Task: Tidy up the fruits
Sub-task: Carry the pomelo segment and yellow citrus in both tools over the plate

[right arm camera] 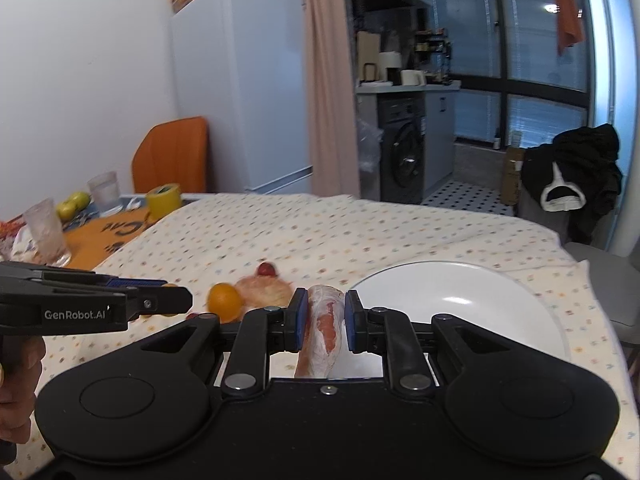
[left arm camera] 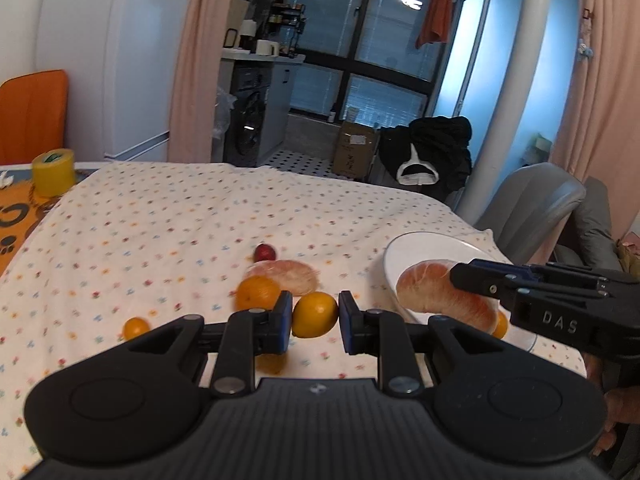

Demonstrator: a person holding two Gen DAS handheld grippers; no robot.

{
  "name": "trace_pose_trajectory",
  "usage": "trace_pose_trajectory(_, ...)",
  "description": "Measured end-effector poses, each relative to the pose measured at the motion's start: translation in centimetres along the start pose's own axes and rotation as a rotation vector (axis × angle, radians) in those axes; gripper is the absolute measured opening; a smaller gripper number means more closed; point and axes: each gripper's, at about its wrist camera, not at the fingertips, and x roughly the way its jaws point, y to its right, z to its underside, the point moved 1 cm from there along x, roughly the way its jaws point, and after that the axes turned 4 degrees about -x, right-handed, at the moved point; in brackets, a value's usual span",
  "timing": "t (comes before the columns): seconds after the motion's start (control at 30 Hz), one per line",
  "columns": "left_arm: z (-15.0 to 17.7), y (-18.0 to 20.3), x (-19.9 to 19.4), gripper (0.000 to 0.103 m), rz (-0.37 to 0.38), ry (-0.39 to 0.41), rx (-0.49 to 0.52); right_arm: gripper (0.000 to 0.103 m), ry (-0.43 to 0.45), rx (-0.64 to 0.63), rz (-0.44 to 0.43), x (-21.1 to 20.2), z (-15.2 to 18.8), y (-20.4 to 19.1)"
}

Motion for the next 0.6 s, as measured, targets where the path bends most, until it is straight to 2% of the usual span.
trace_pose_trajectory(0.3, -1.0, 2.9, 2.0, 0.023, 0.034, 0.000, 0.044, 0.017, 0.024, 0.035, 0.087, -0.9, 0.0, 4.5)
trace_pose_trajectory(0.6, -1.2, 5.5, 4.3, 0.023, 0.060, -0.032, 0.078, 0.017, 0.020, 0.095, 0.151, -1.3, 1.6, 8.4)
